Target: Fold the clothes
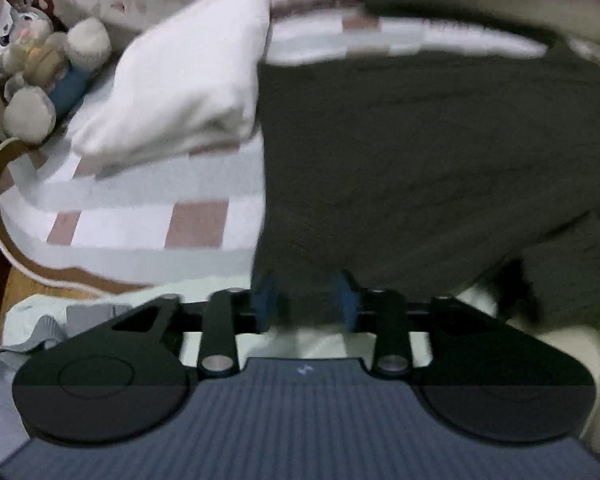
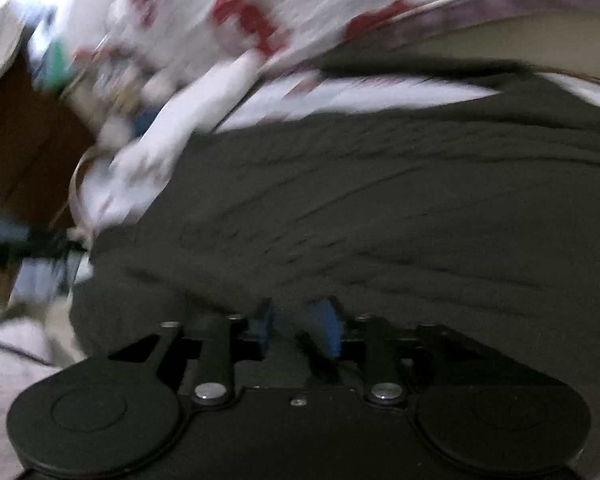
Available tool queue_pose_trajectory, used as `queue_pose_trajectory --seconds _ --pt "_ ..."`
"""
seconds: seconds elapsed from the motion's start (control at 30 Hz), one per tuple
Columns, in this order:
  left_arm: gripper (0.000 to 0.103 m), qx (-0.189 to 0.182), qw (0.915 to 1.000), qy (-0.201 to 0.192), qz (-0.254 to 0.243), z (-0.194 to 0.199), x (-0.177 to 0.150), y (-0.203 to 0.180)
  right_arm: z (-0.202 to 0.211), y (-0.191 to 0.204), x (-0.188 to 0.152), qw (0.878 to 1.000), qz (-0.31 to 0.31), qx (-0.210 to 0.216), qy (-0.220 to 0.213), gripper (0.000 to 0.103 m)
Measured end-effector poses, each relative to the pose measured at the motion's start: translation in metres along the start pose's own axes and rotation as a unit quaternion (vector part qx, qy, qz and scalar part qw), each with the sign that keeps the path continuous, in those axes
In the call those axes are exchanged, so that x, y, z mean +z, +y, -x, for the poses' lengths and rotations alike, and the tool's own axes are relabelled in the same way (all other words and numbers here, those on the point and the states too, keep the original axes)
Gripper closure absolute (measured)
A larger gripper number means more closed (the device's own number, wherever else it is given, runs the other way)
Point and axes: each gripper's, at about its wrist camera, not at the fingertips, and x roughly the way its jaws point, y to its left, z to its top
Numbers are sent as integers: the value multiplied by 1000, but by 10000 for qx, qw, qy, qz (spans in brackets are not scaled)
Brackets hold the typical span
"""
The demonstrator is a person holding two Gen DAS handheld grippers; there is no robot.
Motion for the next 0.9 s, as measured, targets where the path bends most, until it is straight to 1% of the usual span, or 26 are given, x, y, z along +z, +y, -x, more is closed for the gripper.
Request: queue_pose_trajectory --seconds 0.03,0.07,0.1,0.13,0.23,0.27,0.3,0.33,0.37,0.4,0.47,0.57,0.6,0.63,0.7,0.77,0.83,0.9 --pt "58 -292 9994 -83 151 6 3 -2 15 -11 -1 9993 -227 -292 -114 59" --pt "57 -583 9977 -165 302 12 5 -4 31 -23 -2 9962 -527 -667 -192 58" --pt "56 -858 9953 -235 378 15 8 -7 48 -36 -3 9920 -829 -909 -290 57" --pt "55 -1128 9922 -302 433 17 9 -12 65 -49 -7 9880 -1136 -956 -419 57" --pt "50 -1649 9858 -241 195 9 14 -33 106 -80 -18 9738 -1979 -895 -674 57" --pt "50 -1648 9863 -22 -61 2 13 -44 116 -85 -24 9699 -2161 -850 -728 56" --pt "50 -1601 9861 248 -361 -6 12 -56 121 -87 -31 9678 -2271 -807 -727 54" --pt "50 -1595 9835 548 -649 -15 10 -67 123 -87 -39 9666 -2352 -756 -684 53" --pt "50 -1671 9802 734 -762 -21 8 -75 125 -87 -46 9653 -2432 -706 -640 52" --pt "50 -1821 9771 870 -667 -25 7 -77 125 -85 -53 9643 -2502 -632 -587 51" --pt "49 -2138 9707 1097 -79 -33 8 -71 114 -79 -64 9634 -2610 -419 -448 51" --pt "49 -2284 9666 1039 527 -33 9 -63 97 -70 -81 9606 -2769 -100 -240 49" --pt "48 -2123 9716 949 436 -31 8 -65 92 -67 -87 9593 -2820 7 -170 47" --pt "48 -1880 9778 895 221 -29 6 -68 86 -64 -91 9593 -2824 36 -78 47" --pt "47 -1699 9813 907 -38 -30 0 -75 73 -56 -91 9633 -2681 -56 88 47" --pt "43 -1805 9781 1021 184 -33 -3 -73 62 -50 -89 9672 -2529 -112 219 47" --pt "34 -1877 9748 1063 570 -39 -4 -64 56 -44 -85 9709 -2362 -149 355 45" --pt "29 -1913 9699 1152 972 -46 -7 -58 45 -41 -84 9753 -2132 -86 575 35"
